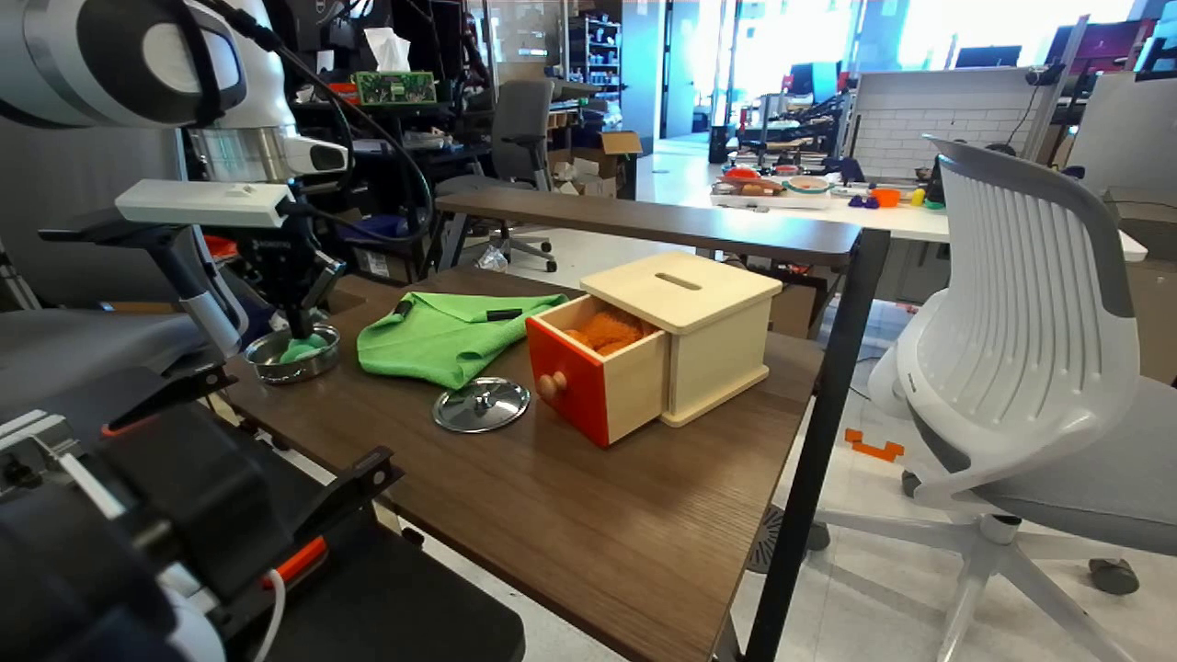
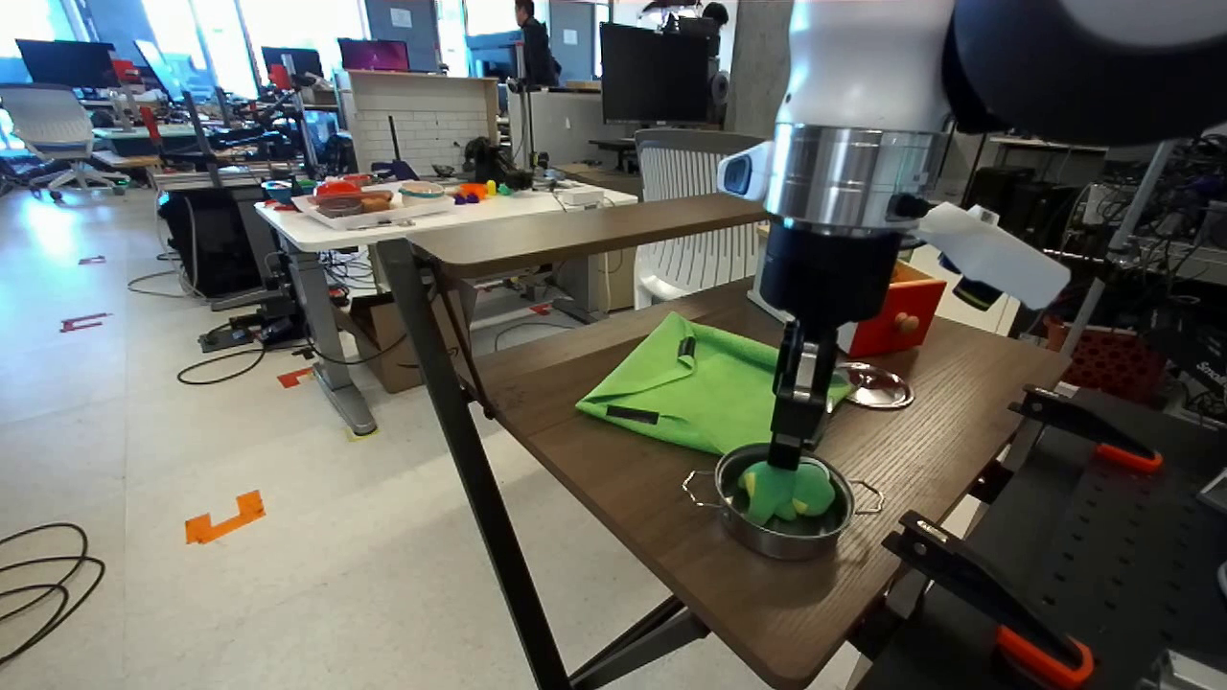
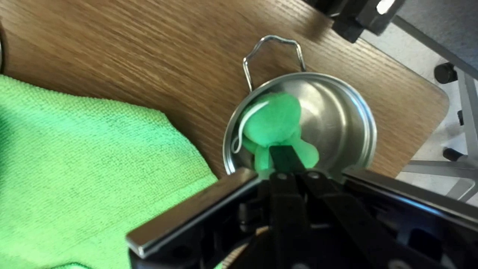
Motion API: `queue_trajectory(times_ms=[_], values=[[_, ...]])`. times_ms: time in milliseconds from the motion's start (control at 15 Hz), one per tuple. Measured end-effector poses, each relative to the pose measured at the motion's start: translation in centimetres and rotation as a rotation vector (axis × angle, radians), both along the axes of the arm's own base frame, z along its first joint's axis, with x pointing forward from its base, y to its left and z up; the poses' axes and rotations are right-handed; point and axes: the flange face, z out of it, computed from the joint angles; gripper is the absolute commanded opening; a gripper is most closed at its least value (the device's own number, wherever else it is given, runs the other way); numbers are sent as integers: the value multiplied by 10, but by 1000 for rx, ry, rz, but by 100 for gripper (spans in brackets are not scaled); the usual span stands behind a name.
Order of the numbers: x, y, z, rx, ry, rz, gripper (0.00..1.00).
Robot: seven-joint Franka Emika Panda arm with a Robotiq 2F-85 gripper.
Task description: Remove the toy from the pot then put the lid on top
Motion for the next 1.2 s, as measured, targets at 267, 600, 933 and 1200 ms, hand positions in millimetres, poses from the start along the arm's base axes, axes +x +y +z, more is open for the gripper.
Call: queue_trajectory(times_ms=[267, 600, 933, 1200], values=[[-3, 0, -5, -5, 15, 5, 61], [-6, 0, -14, -16, 29, 30, 44], [-9, 2, -19, -21, 39, 44, 11], [-8, 2, -19, -21, 39, 46, 3]])
